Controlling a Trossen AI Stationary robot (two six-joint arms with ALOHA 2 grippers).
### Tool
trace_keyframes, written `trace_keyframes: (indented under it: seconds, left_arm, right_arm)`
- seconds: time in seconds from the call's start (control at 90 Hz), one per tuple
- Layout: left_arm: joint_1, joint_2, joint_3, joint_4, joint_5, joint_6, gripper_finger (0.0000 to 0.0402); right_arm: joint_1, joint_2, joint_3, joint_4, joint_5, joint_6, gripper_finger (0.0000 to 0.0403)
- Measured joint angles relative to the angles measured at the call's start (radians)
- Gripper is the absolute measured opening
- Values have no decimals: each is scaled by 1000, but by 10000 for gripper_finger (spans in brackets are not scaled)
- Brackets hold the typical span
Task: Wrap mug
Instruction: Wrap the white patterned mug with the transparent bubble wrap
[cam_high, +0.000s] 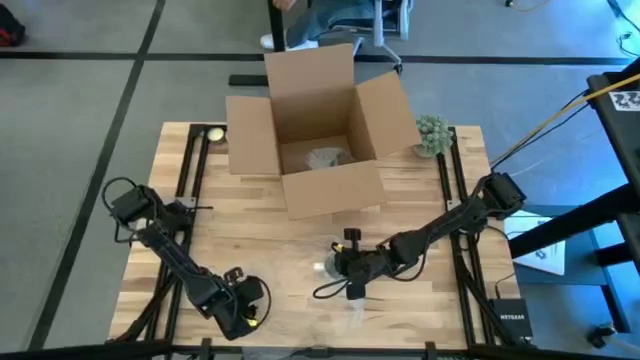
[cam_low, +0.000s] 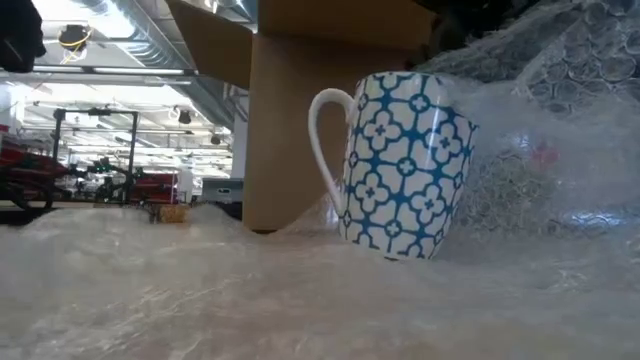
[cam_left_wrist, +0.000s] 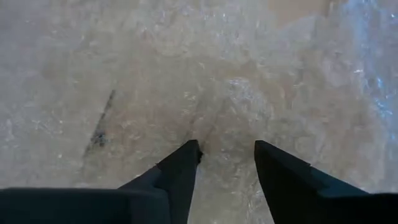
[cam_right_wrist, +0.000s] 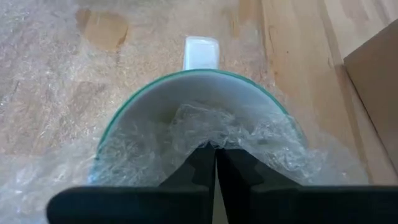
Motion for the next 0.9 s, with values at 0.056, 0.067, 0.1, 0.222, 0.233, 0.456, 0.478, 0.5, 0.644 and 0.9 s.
trace_keyframes:
  seconds: [0.056, 0.067, 0.1, 0.222, 0.233, 0.456, 0.478, 0.5, 0.644, 0.9]
  left_arm:
    - [4, 0, 0, 0, 5, -1, 110]
    - [4, 0, 0, -1, 6, -3, 105]
    - [5, 0, -1, -1, 9, -6, 88]
    - [5, -6, 4, -2, 14, -13, 17]
    - [5, -7, 4, -1, 14, -16, 14]
    - [-11, -104, 9, -125, -80, -54, 0]
    - [-12, -116, 13, -138, -96, -58, 0]
    - [-12, -127, 17, -151, -113, -60, 0]
    - [-12, -195, 22, -163, -241, -33, 0]
    - [5, -272, 33, -132, -399, 71, 0]
  right_arm:
    - [0, 0, 0, 0, 0, 0, 1]
    - [0, 0, 0, 0, 0, 0, 1]
    - [0, 0, 0, 1, 0, 0, 1]
    - [0, 0, 0, 4, 8, 4, 1]
    - [0, 0, 0, 5, 9, 8, 1]
    - [0, 0, 0, 20, 22, 90, 1]
    - [0, 0, 0, 27, 25, 94, 1]
    - [-1, 0, 0, 37, 27, 95, 1]
    - [-22, 0, 0, 92, 16, 103, 1]
    - [-39, 0, 0, 111, 19, 106, 1]
